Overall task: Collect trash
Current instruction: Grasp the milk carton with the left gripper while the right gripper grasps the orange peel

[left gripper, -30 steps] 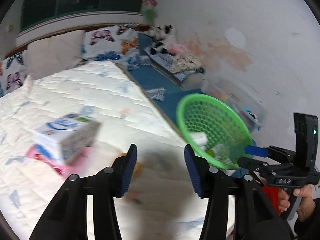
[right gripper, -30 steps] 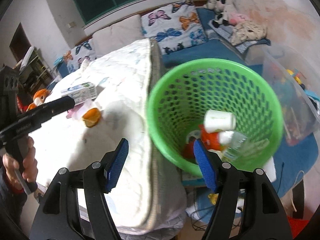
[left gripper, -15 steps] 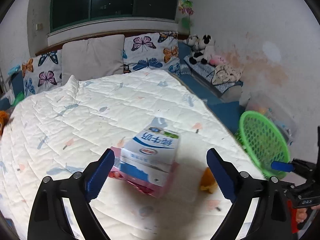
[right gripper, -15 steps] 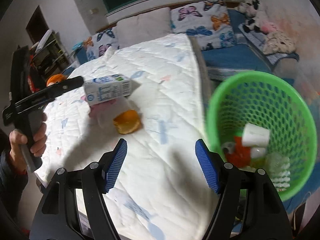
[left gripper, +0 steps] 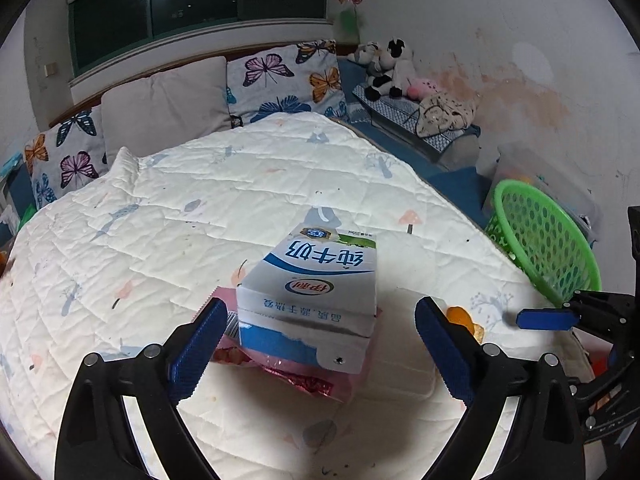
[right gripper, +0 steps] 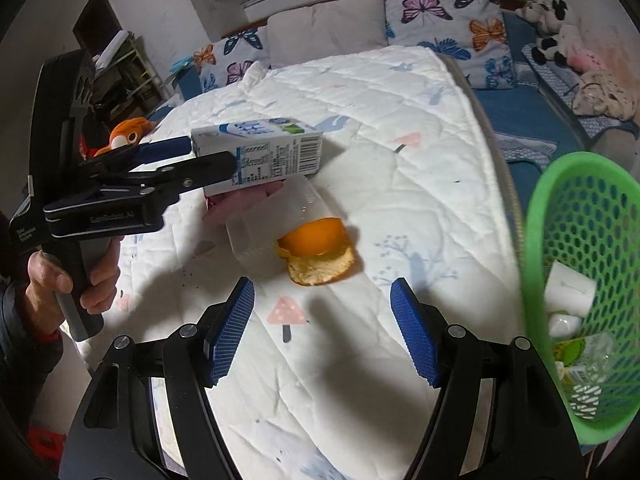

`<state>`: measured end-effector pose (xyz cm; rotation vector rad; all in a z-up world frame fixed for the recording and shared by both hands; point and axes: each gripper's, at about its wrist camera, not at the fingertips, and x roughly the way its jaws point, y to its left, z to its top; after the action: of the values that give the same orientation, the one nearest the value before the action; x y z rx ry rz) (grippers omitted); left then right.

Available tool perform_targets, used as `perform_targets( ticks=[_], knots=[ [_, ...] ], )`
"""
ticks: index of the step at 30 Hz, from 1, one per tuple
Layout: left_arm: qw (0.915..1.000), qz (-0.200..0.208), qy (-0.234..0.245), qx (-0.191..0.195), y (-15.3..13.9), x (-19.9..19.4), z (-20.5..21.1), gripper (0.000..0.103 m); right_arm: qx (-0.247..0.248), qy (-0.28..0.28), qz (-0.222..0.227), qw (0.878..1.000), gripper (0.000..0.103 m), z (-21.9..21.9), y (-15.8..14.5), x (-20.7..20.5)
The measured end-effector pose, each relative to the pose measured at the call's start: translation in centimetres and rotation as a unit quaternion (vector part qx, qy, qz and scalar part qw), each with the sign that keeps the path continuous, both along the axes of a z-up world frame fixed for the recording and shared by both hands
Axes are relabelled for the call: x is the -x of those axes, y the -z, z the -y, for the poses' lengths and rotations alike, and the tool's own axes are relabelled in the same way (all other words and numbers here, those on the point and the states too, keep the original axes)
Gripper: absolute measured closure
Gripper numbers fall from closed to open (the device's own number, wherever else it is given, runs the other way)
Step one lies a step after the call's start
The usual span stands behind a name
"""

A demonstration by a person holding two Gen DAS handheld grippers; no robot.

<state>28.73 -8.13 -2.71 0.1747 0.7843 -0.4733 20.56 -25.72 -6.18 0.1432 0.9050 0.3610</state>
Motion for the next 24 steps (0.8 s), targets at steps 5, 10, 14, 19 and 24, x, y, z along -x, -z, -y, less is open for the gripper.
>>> perform_targets(
  ticks=[5, 10, 14, 19, 24],
  knots=[
    [0.9998, -0.005, 0.01, 0.016, 0.5, -0.9, -0.1, 0.016, 0.009, -0.014, 0.001, 1.0, 0.032, -0.7, 0.5, -1.1],
    [0.9995, -0.01, 0.017, 0.023, 0.8, -1.5, -0.1, 0.03, 0.018, -0.023, -0.007, 1.0, 0.035, -1.2, 1.3, -2.5],
    [0.9994, -0.008, 0.021, 0.026, 1.0, -1.7, -0.1, 0.037, 0.029, -0.033, -0.008, 0.999, 0.036, -1.8, 1.8, -3.1],
    [0.9994, -0.002, 0.015, 0.032, 0.8, -1.5, -0.2, 0.038, 0.043, -0.036, -0.003, 0.998, 0.039, -2.3, 2.1, -3.6],
    [0.9989, 0.005, 0.008, 0.045, 0.2, -1.3, -0.5, 0.038, 0.074, -0.041, 0.006, 0.996, 0.053, -3.1, 2.1, -3.4]
  ],
)
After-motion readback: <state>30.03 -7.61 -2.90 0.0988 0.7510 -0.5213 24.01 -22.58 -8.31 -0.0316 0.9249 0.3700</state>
